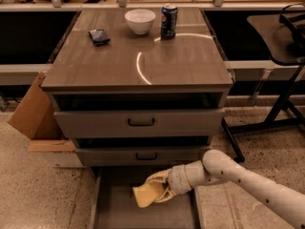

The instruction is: Pick sponge from bottom drawer and place on counter

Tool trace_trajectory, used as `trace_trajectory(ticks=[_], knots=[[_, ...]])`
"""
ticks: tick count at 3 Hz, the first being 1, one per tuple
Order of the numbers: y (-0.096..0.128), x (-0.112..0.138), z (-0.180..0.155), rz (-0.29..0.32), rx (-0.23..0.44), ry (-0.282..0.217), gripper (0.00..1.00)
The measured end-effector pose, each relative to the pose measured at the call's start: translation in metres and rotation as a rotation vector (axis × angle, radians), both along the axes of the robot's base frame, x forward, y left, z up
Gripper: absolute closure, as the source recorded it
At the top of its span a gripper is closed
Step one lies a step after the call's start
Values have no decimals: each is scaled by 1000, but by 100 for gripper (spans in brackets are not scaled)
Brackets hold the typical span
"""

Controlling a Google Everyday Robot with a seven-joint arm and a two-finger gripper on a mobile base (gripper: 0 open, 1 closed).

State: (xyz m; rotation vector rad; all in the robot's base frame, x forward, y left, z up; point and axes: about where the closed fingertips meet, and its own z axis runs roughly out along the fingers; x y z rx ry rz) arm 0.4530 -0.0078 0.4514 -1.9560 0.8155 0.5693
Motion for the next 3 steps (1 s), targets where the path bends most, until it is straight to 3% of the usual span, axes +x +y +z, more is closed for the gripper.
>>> trace_trajectory(ticks=[1, 2, 3], knots=[[-27, -4, 43, -43, -7, -82, 100], [-28, -4, 45, -45, -4, -83, 100], [-50, 9, 79, -78, 24, -109, 100]])
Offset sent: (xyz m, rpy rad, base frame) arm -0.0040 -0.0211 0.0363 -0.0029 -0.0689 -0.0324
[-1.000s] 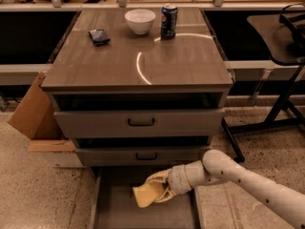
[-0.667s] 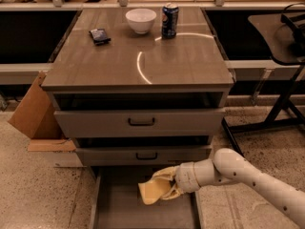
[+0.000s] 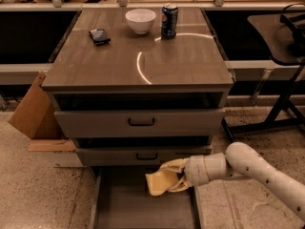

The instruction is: Pick sponge from bottom drawer and place on counter

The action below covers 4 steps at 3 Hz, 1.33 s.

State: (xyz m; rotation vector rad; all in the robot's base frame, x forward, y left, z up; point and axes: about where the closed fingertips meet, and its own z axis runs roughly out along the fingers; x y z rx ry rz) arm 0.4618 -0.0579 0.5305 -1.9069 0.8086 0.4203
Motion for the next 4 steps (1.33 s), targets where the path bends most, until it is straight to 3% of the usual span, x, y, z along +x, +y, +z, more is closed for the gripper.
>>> trace_trajectory(ticks=[1, 2, 3, 4], knots=[[-41, 22, 66, -43, 55, -58, 100], [-69, 39, 111, -70, 94, -98, 100], [-68, 40, 111, -70, 100, -96, 100], [-74, 49, 144, -74, 101, -111, 100]])
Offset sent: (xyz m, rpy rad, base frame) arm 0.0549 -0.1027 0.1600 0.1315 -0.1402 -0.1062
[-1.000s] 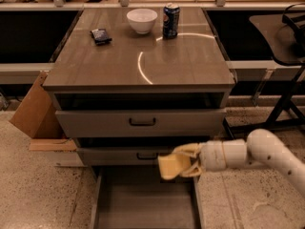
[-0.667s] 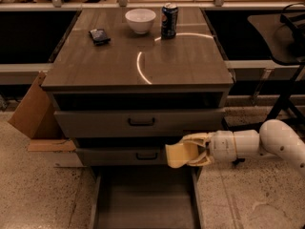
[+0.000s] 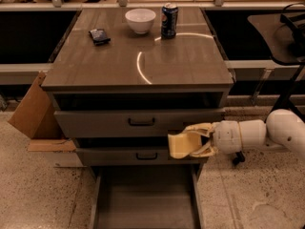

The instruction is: Pick sponge from bottom drawer and place on counter

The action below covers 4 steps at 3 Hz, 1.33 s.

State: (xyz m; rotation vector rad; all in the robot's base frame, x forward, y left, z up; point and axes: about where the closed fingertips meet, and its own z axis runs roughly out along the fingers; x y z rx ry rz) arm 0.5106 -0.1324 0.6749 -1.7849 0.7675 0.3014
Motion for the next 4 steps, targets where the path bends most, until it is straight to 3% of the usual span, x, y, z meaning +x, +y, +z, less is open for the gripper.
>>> trace_trajectory(ticks=[2, 4], knots=[[-23, 24, 119, -15, -16, -118, 100], [-24, 39, 132, -36, 3, -113, 100]])
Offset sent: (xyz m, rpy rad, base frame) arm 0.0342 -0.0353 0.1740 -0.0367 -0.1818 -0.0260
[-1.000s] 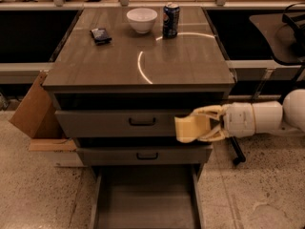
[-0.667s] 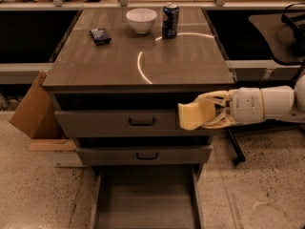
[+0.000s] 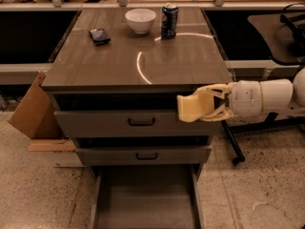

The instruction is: Pick sponge from bottom drawer and place on counter

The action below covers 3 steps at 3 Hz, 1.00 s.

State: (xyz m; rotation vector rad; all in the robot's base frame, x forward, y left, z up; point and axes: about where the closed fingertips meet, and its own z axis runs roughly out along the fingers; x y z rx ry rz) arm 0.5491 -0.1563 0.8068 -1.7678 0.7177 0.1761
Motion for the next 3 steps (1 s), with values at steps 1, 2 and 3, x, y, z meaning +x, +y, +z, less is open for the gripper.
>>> trace_trajectory(ticks=[1, 2, 3], knots=[[-4, 20, 28, -14, 31, 20, 100], [-9, 43, 60, -39, 39, 39, 100], [-6, 65, 101, -73, 36, 44, 100]])
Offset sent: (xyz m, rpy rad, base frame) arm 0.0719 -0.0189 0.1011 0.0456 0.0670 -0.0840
